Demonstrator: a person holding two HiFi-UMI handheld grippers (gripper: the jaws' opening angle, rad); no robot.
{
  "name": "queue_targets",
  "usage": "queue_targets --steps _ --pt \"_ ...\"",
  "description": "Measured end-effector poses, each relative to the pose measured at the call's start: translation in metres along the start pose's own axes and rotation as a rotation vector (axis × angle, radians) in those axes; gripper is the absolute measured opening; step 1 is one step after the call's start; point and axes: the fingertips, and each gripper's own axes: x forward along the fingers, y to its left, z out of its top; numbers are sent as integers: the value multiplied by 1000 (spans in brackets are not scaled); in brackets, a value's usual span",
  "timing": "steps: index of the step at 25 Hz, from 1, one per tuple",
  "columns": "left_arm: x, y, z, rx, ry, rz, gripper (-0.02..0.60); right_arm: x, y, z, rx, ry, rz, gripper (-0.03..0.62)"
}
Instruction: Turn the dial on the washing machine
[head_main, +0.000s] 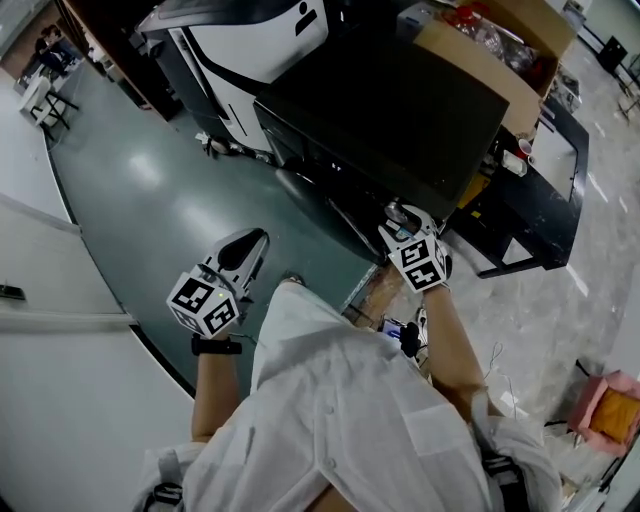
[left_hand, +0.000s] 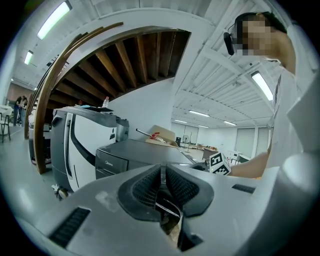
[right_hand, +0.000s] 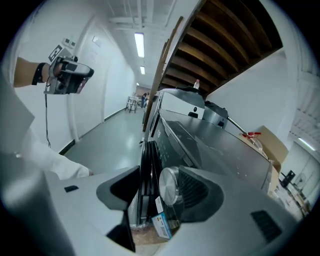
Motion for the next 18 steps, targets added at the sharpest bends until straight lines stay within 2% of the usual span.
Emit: queue_targets --steps 8,12,18 --pt "14 -6 -3 0 5 -37 37 -6 -2 -8 115 -1 -32 252" --pt "15 -6 -7 -6 5 -47 37 -5 -1 -12 176 24 -47 279" --pt "12 -2 -8 -18 -4 -38 37 -5 10 -40 222 100 -3 302"
